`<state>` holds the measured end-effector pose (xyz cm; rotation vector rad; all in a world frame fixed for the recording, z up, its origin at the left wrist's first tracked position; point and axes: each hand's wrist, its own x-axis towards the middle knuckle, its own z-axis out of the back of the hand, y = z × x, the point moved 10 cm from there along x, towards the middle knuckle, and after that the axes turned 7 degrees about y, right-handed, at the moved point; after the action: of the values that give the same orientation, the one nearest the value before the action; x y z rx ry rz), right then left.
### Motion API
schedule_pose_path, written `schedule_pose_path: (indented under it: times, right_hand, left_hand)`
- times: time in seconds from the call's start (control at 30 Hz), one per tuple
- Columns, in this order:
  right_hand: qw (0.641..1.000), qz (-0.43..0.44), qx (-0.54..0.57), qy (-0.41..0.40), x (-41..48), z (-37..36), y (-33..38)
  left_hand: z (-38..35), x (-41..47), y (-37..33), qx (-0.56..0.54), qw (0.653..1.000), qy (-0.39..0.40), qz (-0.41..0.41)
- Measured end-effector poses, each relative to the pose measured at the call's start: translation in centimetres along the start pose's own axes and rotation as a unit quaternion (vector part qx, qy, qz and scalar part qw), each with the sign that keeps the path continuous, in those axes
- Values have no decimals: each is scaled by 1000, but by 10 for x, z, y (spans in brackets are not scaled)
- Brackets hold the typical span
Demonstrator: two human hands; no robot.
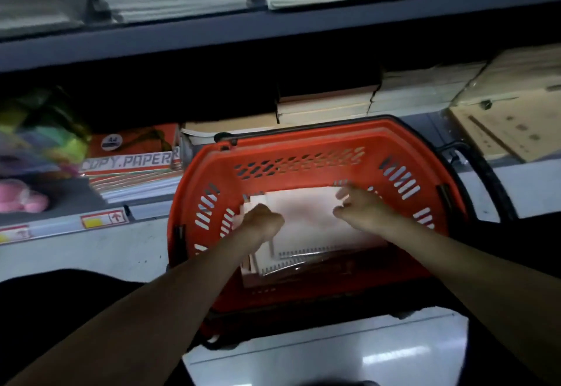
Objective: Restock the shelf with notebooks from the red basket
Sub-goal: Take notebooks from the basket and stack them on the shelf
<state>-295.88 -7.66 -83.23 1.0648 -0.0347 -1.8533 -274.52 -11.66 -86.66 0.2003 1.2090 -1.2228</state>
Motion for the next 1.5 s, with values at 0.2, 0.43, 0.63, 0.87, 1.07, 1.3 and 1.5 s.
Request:
schedule_pose_path:
  times: [0.2,0.43,0.63,0.87,1.07,1.3,1.5]
  right_hand:
    - [951,74,-287,90,11,-84,-44]
    - [909,169,-371,83,32,-99,-24]
    - [912,238,-323,84,18,-67,4]
    - [910,267,-307,76,-18,-66,22]
    - [953,207,-217,55,-17,-50,15]
    - [986,142,76,-44,-25,92,24]
    - [928,260,258,-70,-58,107,55]
  left_hand:
    - [-18,13,31,-133,986,19,96]
    - [-11,11,45,-243,957,-15,158]
    - [-16,19,56,-349,923,27,160]
    - [-35,14,21,-397,906,105,103]
    - [-18,-4,-23,-258,965,37,-31]
    - [19,-84,-139,19,945,59,-321]
    - [87,-129,-162,56,884,-30,-463]
